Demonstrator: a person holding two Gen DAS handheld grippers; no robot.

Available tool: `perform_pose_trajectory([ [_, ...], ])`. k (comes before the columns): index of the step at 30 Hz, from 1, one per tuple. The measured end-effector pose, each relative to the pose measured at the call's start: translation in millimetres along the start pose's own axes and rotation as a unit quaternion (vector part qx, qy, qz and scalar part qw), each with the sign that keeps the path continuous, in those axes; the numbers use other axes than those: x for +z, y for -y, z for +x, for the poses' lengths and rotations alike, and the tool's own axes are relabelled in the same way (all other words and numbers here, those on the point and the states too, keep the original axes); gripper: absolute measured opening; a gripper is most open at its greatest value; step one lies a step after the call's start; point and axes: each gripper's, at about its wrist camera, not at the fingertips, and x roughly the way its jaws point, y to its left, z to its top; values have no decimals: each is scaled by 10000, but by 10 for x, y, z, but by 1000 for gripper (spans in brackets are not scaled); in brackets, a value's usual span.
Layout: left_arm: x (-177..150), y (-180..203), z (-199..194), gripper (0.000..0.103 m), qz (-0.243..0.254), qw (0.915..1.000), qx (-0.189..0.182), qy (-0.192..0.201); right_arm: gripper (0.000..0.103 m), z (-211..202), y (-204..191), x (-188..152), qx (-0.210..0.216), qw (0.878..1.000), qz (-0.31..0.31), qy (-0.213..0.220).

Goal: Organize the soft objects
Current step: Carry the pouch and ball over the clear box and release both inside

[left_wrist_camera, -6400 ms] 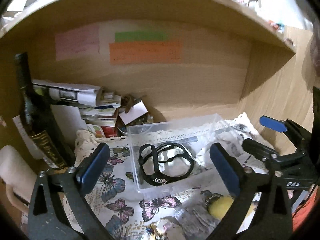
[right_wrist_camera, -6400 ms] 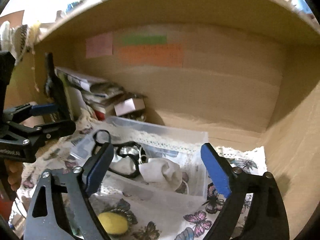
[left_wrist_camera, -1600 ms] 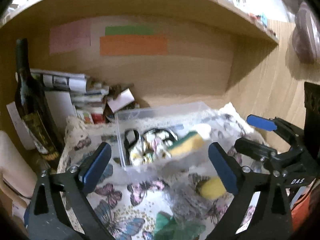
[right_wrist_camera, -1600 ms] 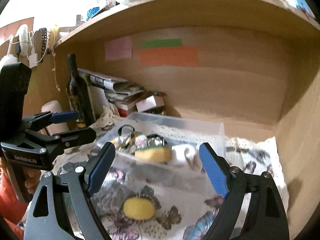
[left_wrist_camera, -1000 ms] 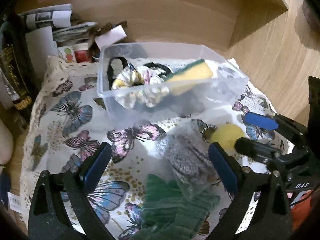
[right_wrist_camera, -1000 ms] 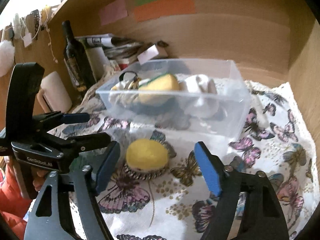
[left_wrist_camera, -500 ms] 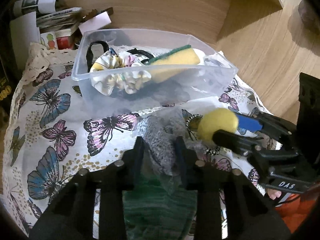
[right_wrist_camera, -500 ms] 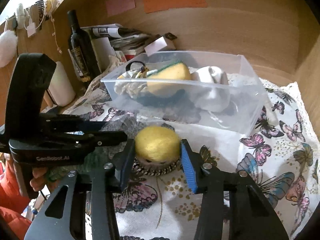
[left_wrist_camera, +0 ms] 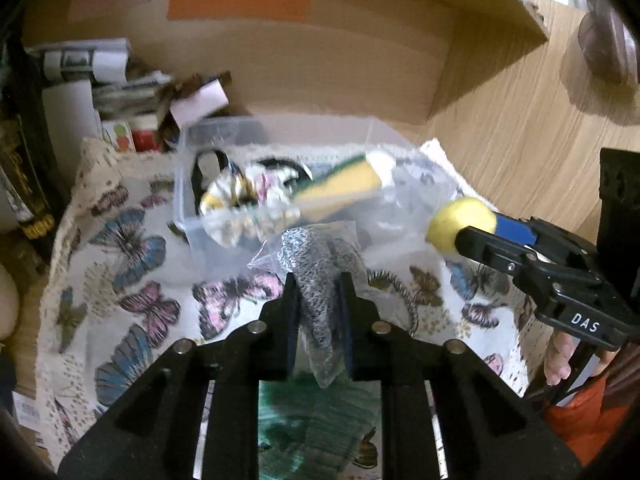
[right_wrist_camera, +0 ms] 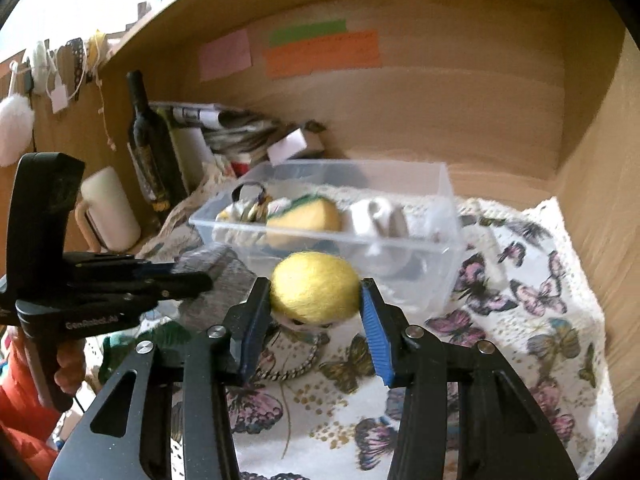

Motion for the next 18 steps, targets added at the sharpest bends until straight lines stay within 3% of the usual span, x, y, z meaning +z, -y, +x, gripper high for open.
perform_pose_trajectory([
  [10, 390, -12, -297, 18, -76, 9969, 95, 778, 42, -186, 143, 278, -253, 9983, -20, 532],
  [18, 653, -30, -345, 18, 16, 9927, 371, 1151, 42, -153, 249, 462, -451, 9964, -44, 716],
])
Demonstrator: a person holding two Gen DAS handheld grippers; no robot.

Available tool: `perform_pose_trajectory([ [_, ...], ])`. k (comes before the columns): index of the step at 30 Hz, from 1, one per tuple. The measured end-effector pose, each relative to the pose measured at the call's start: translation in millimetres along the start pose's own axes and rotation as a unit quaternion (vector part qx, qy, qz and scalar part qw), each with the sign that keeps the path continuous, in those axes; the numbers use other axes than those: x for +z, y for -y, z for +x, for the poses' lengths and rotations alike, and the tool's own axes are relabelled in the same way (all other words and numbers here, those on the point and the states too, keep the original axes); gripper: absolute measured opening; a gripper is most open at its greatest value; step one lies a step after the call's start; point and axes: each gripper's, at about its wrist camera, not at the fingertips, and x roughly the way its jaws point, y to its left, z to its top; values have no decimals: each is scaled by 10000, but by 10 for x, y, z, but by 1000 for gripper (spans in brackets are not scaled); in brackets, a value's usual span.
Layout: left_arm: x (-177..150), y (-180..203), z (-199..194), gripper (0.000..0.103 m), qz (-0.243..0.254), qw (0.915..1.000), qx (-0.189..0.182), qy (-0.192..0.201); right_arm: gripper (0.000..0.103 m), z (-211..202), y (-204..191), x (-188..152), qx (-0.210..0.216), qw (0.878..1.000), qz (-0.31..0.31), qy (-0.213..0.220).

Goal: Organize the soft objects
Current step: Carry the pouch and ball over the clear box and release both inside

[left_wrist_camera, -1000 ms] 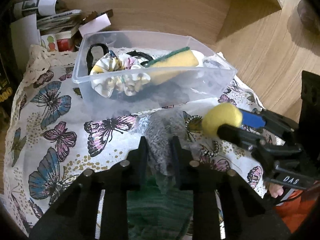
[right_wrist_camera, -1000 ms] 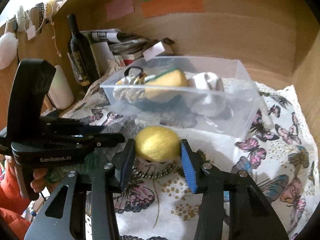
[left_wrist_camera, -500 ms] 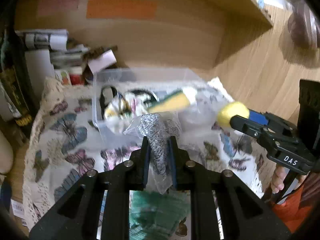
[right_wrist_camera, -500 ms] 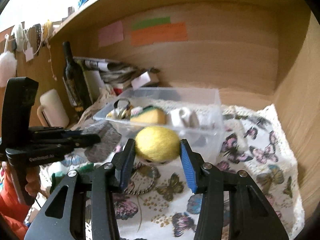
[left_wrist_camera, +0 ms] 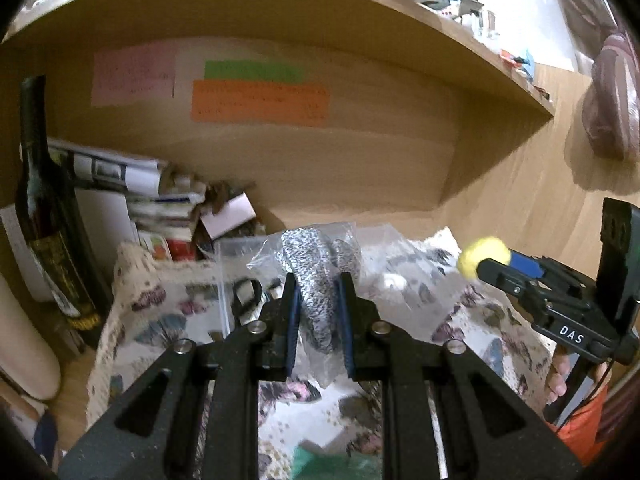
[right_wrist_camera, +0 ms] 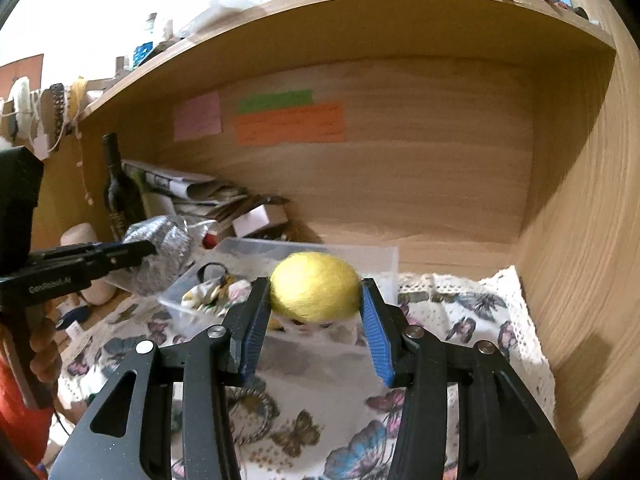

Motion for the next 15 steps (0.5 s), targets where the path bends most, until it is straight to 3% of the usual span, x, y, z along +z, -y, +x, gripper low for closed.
perform_pose_trajectory([
  [6, 90, -59, 217, 18, 2, 9999, 64, -81, 42, 201, 99, 29, -157, 9997, 69, -174],
  [15, 65, -97, 812, 18, -65, 9975, 15, -709, 42, 554, 214, -88, -147, 9976, 202, -649],
])
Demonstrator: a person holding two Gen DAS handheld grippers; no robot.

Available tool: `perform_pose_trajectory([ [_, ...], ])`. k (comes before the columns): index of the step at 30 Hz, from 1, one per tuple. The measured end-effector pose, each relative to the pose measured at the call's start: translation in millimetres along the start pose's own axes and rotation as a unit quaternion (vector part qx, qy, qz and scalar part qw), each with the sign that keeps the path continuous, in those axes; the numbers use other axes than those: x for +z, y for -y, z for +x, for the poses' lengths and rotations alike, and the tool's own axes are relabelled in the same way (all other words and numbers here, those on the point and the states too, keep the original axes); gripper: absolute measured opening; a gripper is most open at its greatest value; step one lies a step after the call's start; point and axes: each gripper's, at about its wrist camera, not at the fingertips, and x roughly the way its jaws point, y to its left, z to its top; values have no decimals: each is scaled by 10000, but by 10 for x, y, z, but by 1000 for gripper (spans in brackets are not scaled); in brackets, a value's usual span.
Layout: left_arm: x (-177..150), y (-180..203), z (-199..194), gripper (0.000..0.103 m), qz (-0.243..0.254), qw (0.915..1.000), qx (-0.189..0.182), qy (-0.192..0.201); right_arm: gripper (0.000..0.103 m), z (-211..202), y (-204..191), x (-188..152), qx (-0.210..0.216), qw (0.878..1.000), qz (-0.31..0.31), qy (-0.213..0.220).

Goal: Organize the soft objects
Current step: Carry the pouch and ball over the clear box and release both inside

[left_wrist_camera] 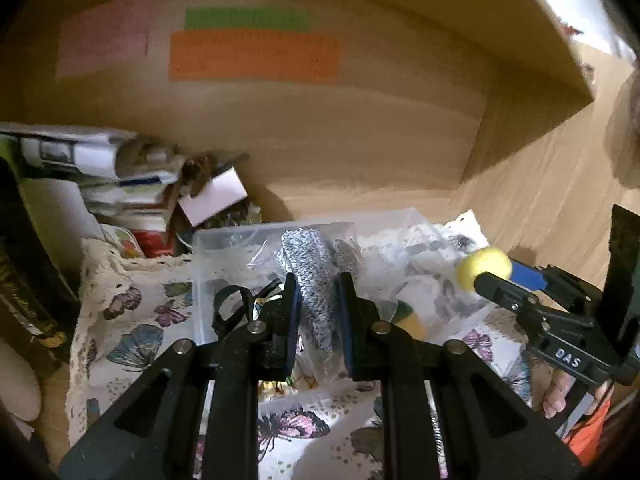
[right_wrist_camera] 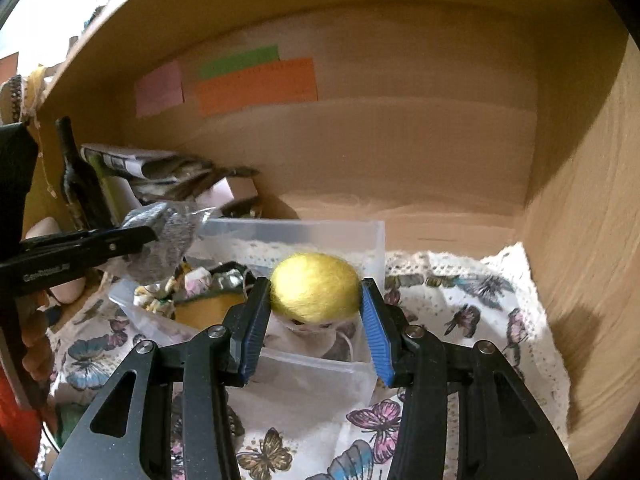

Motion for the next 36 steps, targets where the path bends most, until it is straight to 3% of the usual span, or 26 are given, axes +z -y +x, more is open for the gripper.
perform_pose_trajectory([
  [10, -92, -86, 387, 18, 80, 9988, 96, -471, 42, 187, 64, -76, 62, 9994, 34, -330],
  [15, -92, -71, 404, 21, 101, 9987, 75, -491, 43, 202, 21, -87, 17, 9993, -102, -361],
  [20, -74, -44, 269, 39, 99, 9993, 75, -347, 51, 185, -14, -87, -37, 9992, -209, -324],
  [22, -63, -21, 187, 45, 140, 9996, 108, -232, 61, 142, -35, -80, -77, 9994, -256, -224],
  [26, -40, 24, -22, 56, 249, 9995, 169, 70, 70, 1, -83, -44, -160, 9993, -338, 56],
  [29, -20, 31, -178, 74, 284, 9988, 275, 296, 76, -111, -107, -21, -149, 9991, -339, 188],
  [31, -19, 40, -293, 92, 287, 9978, 374, 475, 85, -184, -142, -12, -93, 9990, -332, 273],
  [33, -24, 31, -403, 100, 265, 9968, 434, 624, 86, -247, -195, -15, -41, 9988, -374, 324],
  [36, -44, 19, -542, 102, 227, 9956, 486, 768, 88, -309, -276, -45, 57, 9983, -487, 322],
])
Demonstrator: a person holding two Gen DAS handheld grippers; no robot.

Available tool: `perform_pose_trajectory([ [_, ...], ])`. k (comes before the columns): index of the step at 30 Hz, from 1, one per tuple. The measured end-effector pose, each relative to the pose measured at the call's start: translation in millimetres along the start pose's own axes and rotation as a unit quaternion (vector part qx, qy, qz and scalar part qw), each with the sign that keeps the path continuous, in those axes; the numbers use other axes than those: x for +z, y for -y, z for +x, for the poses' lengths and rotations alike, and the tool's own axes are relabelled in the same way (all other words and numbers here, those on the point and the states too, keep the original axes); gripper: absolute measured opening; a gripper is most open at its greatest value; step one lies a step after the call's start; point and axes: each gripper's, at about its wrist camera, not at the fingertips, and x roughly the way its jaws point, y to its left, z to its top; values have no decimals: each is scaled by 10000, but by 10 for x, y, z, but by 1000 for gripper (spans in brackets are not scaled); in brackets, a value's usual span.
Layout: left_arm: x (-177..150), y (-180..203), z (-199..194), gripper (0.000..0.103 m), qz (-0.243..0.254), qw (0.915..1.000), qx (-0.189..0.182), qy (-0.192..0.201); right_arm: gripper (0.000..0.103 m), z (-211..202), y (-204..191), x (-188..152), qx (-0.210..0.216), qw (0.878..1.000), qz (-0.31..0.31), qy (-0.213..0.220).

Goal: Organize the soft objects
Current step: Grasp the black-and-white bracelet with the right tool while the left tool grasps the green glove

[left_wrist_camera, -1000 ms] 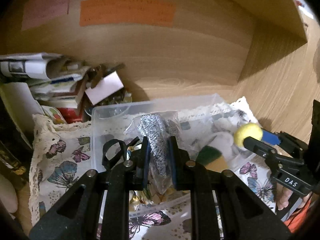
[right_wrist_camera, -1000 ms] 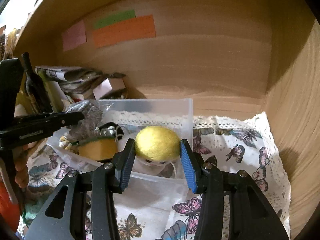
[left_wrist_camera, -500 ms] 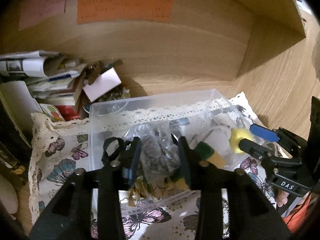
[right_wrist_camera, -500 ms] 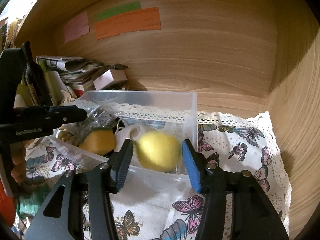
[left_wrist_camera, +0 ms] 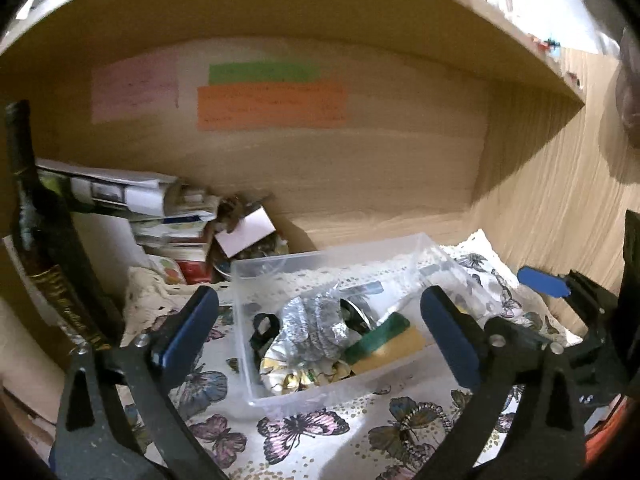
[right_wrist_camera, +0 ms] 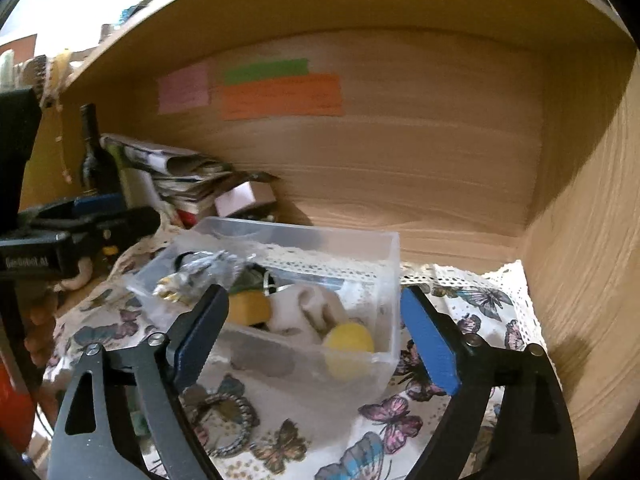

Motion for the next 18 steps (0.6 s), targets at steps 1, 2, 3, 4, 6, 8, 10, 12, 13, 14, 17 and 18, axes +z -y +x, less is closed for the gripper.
perform_pose_trajectory([
  [1, -8, -8, -28, 102, -7, 10000, -1, 7, 88, -14, -35, -15, 64, 10000, -44, -24],
  [2, -19, -18, -53, 102, -14, 10000, 0, 9, 89, -20, -62, -36, 117, 9999, -69, -49],
  [3, -35, -25, -78, 103, -12, 10000, 11, 6, 89, -22, -99, -66, 186, 9997, -103, -97],
  [4, -58, -25, -105, 103, 0, 10000, 30, 2, 89, -14, -128, -94, 253, 9995, -127, -147],
  [6, -112, -28, -155, 103, 39, 10000, 65, -23, 89, 10, -185, -172, 397, 9986, -154, -305],
  [8, -173, -25, -186, 103, 78, 9999, 85, -71, 89, 57, -227, -257, 534, 9973, -149, -491],
  [10, -244, -13, -223, 103, 125, 9998, 119, -134, 89, 132, -273, -359, 654, 9950, -146, -742],
  [12, -329, -4, -236, 103, 170, 9995, 175, -212, 89, 202, -323, -482, 703, 9924, -157, -999],
  [13, -376, -2, -252, 103, 178, 9994, 189, -247, 89, 230, -338, -519, 728, 9912, -160, -1096],
  [14, -415, 1, -254, 103, 186, 9992, 187, -296, 89, 257, -354, -564, 742, 9899, -161, -1193],
  [17, -541, 5, -241, 103, 196, 9986, 171, -461, 88, 334, -397, -675, 815, 9853, -132, -1498],
  [18, -585, 5, -234, 103, 201, 9983, 159, -524, 87, 339, -405, -696, 830, 9844, -127, -1544],
])
